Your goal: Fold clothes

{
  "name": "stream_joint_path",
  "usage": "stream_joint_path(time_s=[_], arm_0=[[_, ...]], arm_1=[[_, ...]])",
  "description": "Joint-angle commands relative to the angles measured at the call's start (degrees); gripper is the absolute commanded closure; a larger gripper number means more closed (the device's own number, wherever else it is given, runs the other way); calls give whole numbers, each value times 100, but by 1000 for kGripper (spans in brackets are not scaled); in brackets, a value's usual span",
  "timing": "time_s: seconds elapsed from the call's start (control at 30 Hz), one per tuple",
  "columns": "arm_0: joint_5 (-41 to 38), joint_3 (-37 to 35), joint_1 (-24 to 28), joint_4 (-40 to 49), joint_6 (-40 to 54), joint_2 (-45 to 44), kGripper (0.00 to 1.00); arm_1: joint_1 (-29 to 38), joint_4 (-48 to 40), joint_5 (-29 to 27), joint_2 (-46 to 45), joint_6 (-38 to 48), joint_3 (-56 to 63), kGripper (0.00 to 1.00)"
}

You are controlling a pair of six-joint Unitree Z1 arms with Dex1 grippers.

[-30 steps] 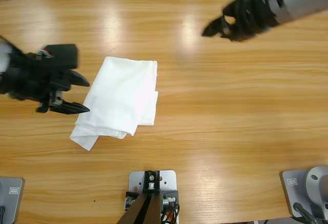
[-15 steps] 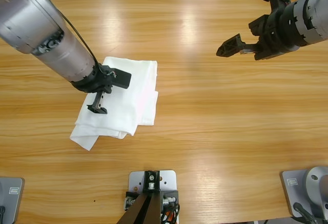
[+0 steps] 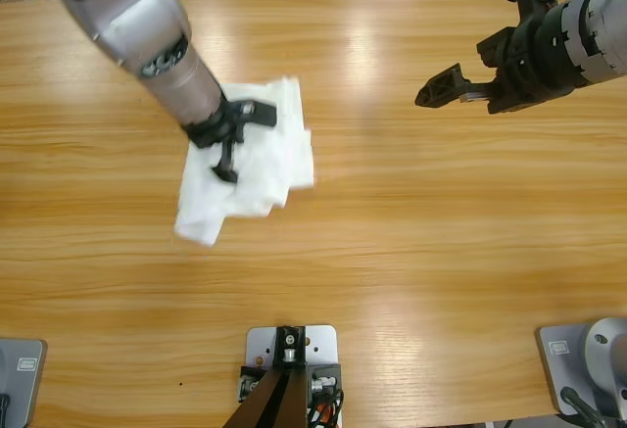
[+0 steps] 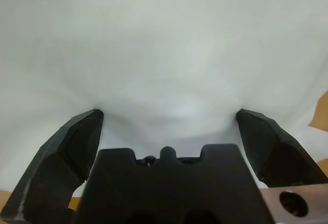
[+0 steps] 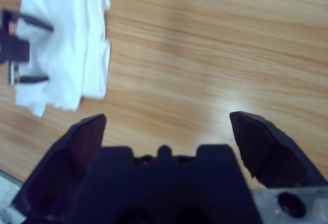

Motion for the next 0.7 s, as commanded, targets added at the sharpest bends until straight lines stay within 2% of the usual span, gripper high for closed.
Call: stream_joint_path(time_s=[0.03, 0.1, 0.27, 0.37, 0.5, 0.7], arm_0=[[1113, -1181, 957, 223, -1422, 1406, 0], [1137, -1815, 1418, 620, -1806, 1652, 0], [1056, -3935, 2356, 1984, -2978, 2489, 0], [614, -4403, 2801, 2135, -3850, 2651, 0], [420, -4869, 3151, 2424, -4813, 2821, 0], [408, -5700, 3643, 2816, -5611, 3171, 4]], arm_1=[[-74, 55, -47, 161, -51, 104, 0], [-132, 60, -45, 198, -50, 90, 0], [-144, 53, -27, 330, -50, 28, 0], [-144, 46, -11, 412, -41, 27, 0], [-144, 46, -6, 497, -41, 18, 0], [-144, 60, 61, 512, -32, 25, 0]])
